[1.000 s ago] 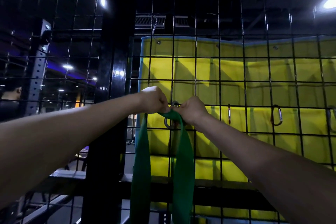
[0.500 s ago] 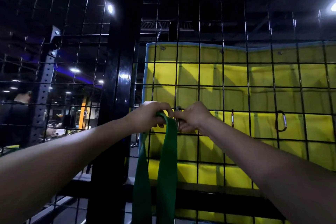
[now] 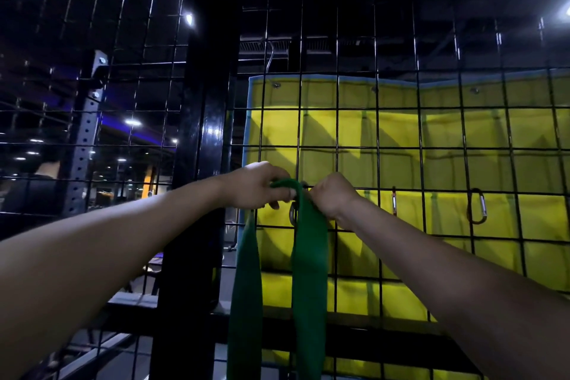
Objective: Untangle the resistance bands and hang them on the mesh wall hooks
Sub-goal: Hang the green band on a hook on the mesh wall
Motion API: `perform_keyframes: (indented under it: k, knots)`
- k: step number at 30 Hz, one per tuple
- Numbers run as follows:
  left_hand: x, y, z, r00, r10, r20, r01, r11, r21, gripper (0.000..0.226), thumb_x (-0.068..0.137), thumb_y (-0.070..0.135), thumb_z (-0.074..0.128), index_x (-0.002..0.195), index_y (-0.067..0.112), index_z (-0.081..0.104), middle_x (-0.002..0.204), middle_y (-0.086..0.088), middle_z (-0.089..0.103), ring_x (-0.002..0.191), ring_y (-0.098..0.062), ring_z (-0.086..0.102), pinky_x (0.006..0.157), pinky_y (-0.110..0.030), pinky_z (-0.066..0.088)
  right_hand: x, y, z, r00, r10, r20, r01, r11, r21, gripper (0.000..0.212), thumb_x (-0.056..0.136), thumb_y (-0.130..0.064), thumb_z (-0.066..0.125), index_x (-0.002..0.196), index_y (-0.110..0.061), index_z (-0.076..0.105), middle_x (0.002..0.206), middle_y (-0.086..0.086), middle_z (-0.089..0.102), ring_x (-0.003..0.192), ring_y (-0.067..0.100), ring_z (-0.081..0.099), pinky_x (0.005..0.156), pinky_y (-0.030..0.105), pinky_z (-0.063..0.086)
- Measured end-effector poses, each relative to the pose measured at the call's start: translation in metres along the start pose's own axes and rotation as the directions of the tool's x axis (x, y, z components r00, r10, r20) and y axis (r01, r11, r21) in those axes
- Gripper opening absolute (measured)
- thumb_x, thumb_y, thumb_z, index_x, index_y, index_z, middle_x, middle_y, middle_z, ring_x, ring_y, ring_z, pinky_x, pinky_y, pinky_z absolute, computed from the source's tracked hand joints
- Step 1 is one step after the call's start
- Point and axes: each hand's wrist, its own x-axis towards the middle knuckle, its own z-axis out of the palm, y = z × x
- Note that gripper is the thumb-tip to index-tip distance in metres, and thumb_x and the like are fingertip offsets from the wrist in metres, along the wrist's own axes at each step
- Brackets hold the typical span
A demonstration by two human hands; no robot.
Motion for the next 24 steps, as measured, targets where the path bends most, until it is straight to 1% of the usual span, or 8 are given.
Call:
perform_keyframes:
  k: [3, 5, 8, 9, 12, 17, 20, 24]
  knots:
    - [0.002, -0.002, -0.001, 0.999, -0.04, -0.003, 0.039, 0.98, -0.198, 0.01, 0.091, 0.02, 0.057, 0.09, 0.021, 0.047, 0.087, -0.005, 0.069, 0.072, -0.015, 0.069, 0.067, -0.039, 0.051, 0.002, 0.001, -0.001, 1.0, -0.009, -0.011, 0.009, 1.0, -0.003, 0.022, 0.087, -0.021, 0.064, 0.089, 0.0, 0.062, 0.074, 0.013, 0.056, 0.068, 0.026, 0.057, 0.057, 0.03, 0.045]
    - [0.002, -0.002, 0.0, 0.999, -0.05, -0.005, 0.048, 0.97, -0.24, 0.009, 0.09, 0.013, 0.057, 0.087, 0.017, 0.049, 0.081, -0.005, 0.069, 0.068, -0.014, 0.069, 0.057, -0.03, 0.05, 0.0, 0.001, -0.001, 1.0, 0.0, 0.01, 0.0, 1.0, 0.016, 0.022, 0.087, -0.023, 0.065, 0.086, -0.001, 0.061, 0.067, 0.01, 0.055, 0.053, 0.02, 0.053, 0.048, 0.024, 0.044]
    - [0.005, 0.002, 0.004, 0.995, -0.057, -0.081, 0.035, 0.965, -0.258, 0.003, 0.089, 0.005, 0.057, 0.086, 0.006, 0.058, 0.076, -0.003, 0.065, 0.062, -0.006, 0.066, 0.05, -0.013, 0.048, -0.001, 0.003, 0.0, 0.999, 0.004, 0.034, -0.006, 0.998, 0.069, 0.024, 0.087, -0.022, 0.065, 0.079, 0.0, 0.062, 0.065, 0.011, 0.056, 0.053, 0.02, 0.055, 0.057, 0.032, 0.051]
    - [0.006, 0.003, 0.004, 0.992, -0.061, -0.107, 0.031, 0.965, -0.26, 0.004, 0.088, 0.003, 0.057, 0.089, 0.001, 0.06, 0.074, -0.002, 0.064, 0.058, -0.002, 0.065, 0.05, -0.01, 0.047, -0.002, 0.003, 0.0, 1.0, -0.004, 0.023, 0.002, 0.998, 0.068, 0.026, 0.087, -0.022, 0.065, 0.072, -0.002, 0.059, 0.062, 0.009, 0.054, 0.052, 0.019, 0.052, 0.053, 0.029, 0.048]
    - [0.011, 0.005, 0.003, 0.99, -0.063, -0.126, 0.034, 0.975, -0.219, 0.009, 0.087, 0.001, 0.059, 0.092, -0.003, 0.064, 0.071, 0.0, 0.062, 0.052, 0.003, 0.062, 0.051, -0.007, 0.046, -0.003, 0.005, -0.002, 1.0, -0.006, 0.022, 0.004, 0.995, 0.095, 0.038, 0.088, -0.02, 0.064, 0.056, -0.01, 0.044, 0.053, 0.002, 0.041, 0.045, 0.013, 0.04, 0.039, 0.019, 0.032]
    - [0.012, 0.005, 0.002, 0.994, -0.047, -0.1, 0.039, 0.995, -0.088, 0.011, 0.087, 0.009, 0.06, 0.078, 0.015, 0.064, 0.073, 0.001, 0.065, 0.061, -0.007, 0.064, 0.059, -0.013, 0.053, -0.006, 0.004, -0.003, 1.0, 0.006, 0.026, -0.009, 0.994, 0.108, 0.037, 0.088, -0.019, 0.064, 0.057, -0.01, 0.045, 0.054, 0.003, 0.04, 0.038, 0.009, 0.037, 0.032, 0.016, 0.027]
    - [0.012, 0.007, 0.005, 0.993, -0.06, -0.098, 0.056, 0.998, -0.04, 0.012, 0.087, 0.011, 0.061, 0.076, 0.015, 0.063, 0.069, -0.001, 0.064, 0.06, -0.011, 0.062, 0.06, -0.02, 0.055, -0.004, 0.004, -0.002, 1.0, 0.015, 0.015, -0.017, 0.993, 0.115, 0.031, 0.088, -0.019, 0.063, 0.063, -0.009, 0.048, 0.058, 0.004, 0.044, 0.046, 0.013, 0.04, 0.036, 0.02, 0.03]
    - [0.015, 0.005, 0.004, 0.994, -0.104, 0.014, 0.103, 0.992, 0.07, 0.016, 0.087, 0.013, 0.062, 0.071, 0.013, 0.065, 0.064, -0.001, 0.066, 0.052, -0.009, 0.06, 0.061, -0.026, 0.053, -0.004, 0.001, 0.001, 0.999, 0.04, 0.028, -0.045, 0.98, 0.192, 0.019, 0.085, -0.018, 0.067, 0.079, -0.001, 0.059, 0.066, 0.011, 0.056, 0.044, 0.015, 0.053, 0.036, 0.021, 0.043]
